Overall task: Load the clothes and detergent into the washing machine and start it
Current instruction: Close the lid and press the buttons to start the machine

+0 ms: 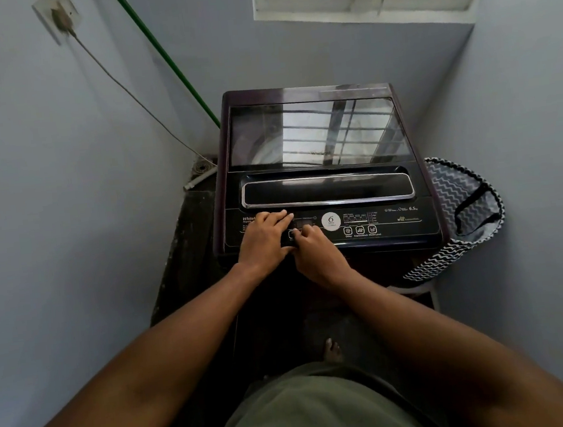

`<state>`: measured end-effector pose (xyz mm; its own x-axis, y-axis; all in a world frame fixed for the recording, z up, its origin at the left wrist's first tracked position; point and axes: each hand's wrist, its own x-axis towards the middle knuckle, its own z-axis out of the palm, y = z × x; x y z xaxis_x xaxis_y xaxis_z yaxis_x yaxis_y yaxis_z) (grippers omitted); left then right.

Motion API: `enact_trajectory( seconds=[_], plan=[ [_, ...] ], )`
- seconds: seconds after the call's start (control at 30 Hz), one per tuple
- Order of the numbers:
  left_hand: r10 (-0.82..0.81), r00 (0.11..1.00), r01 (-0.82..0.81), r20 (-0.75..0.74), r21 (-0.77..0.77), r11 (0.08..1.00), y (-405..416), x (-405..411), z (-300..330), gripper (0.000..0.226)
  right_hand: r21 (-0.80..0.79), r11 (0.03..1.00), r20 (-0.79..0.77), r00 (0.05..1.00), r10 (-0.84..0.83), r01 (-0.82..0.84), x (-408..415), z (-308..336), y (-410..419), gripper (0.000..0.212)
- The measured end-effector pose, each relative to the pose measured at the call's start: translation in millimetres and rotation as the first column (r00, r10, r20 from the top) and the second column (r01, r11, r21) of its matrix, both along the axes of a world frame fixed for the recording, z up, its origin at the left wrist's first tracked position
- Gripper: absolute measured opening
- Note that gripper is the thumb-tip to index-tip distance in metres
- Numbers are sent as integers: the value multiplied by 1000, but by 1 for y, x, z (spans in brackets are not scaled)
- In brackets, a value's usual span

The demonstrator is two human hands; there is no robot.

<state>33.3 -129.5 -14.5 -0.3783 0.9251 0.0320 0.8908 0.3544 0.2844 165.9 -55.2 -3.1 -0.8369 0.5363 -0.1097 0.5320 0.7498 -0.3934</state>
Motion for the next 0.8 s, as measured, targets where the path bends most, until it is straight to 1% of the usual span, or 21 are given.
enact_trajectory(
  seconds=[0.13,0.23,0.3,0.4,0.57,0.7,0.8],
  plan=[
    [31,1000,-31,-1,17,999,0,1,-1,77,32,998,-30,998,63,-62,8,-3,-6,59],
    [55,998,-56,32,34,998,2,0,-1,73,79,995,-10,998,67,-66,9,-7,-10,63],
    [64,996,-66,56,38,997,3,-1,-1,72,84,995,29,998,47,-49,10,-11,-14,67],
    [70,996,-72,50,36,997,3,1,-1,73,30,1000,79,997,-6,4,11,-10,-19,72],
    [85,995,-86,45,33,996,3,2,-2,70,26,999,139,989,-46,42,1,-4,-22,72],
    [107,993,-109,50,39,993,5,3,-2,59,-6,999,181,983,-40,42,-8,9,-21,62],
    [110,992,-111,56,23,994,6,6,0,57,-32,999,171,985,-19,24,-12,22,-15,44]
  ],
)
